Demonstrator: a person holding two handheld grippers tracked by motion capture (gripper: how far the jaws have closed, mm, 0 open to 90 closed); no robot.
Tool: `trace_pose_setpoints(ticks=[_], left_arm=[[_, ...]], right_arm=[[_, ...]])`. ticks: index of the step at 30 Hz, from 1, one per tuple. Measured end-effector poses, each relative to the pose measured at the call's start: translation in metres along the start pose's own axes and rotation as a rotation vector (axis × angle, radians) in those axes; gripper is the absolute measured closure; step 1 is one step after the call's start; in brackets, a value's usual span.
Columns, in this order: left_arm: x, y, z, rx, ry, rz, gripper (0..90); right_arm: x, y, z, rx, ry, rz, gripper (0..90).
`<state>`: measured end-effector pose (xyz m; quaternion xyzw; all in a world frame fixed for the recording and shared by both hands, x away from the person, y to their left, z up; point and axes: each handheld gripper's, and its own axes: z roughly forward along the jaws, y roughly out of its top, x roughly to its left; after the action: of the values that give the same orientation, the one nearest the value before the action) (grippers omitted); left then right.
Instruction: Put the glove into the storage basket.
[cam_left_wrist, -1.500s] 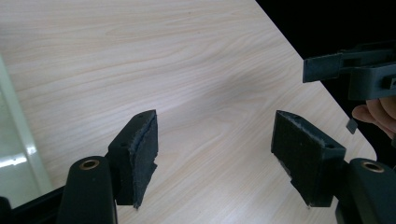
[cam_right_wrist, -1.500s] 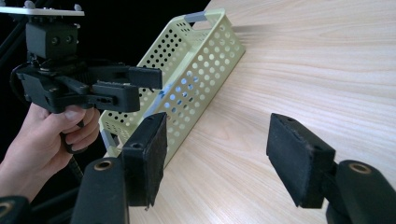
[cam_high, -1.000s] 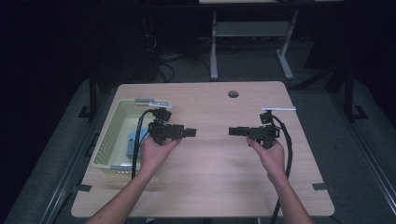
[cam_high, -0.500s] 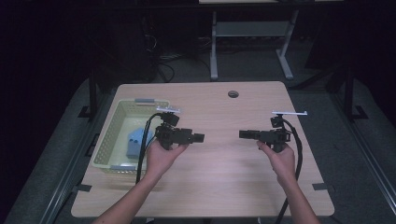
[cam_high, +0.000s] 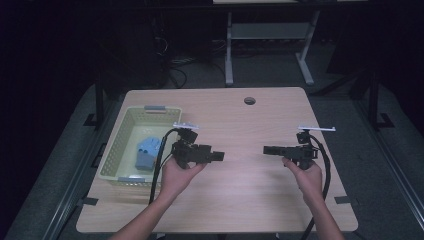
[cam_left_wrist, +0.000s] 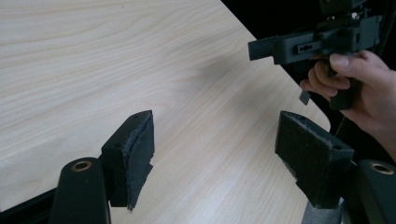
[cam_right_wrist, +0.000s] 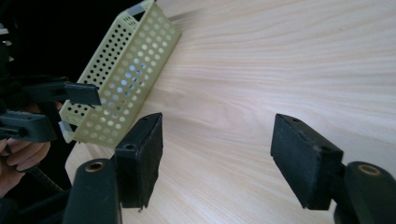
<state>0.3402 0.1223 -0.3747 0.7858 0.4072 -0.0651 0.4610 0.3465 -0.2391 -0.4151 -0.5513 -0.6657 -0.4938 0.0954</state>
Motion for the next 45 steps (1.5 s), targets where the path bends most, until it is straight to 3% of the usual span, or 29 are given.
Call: trace_pose_setpoints(ticks=[15, 33, 45], left_arm=[[-0.002, -0.018, 0.011, 0.002, -0.03, -0.011, 26.9], [-0.006, -0.04, 0.019, -0.006, -0.053, 0.01, 26.7], [-0.008, -0.06, 0.022, -0.01, -0.083, 0.014, 26.4]], right_arm=[[-0.016, -0.016, -0.01, -0.002, -0.015, 0.02, 33.2], [-0.028, -0.04, -0.023, -0.006, -0.018, 0.02, 32.7], [-0.029, -0.059, -0.028, 0.004, -0.01, 0.01, 30.9]])
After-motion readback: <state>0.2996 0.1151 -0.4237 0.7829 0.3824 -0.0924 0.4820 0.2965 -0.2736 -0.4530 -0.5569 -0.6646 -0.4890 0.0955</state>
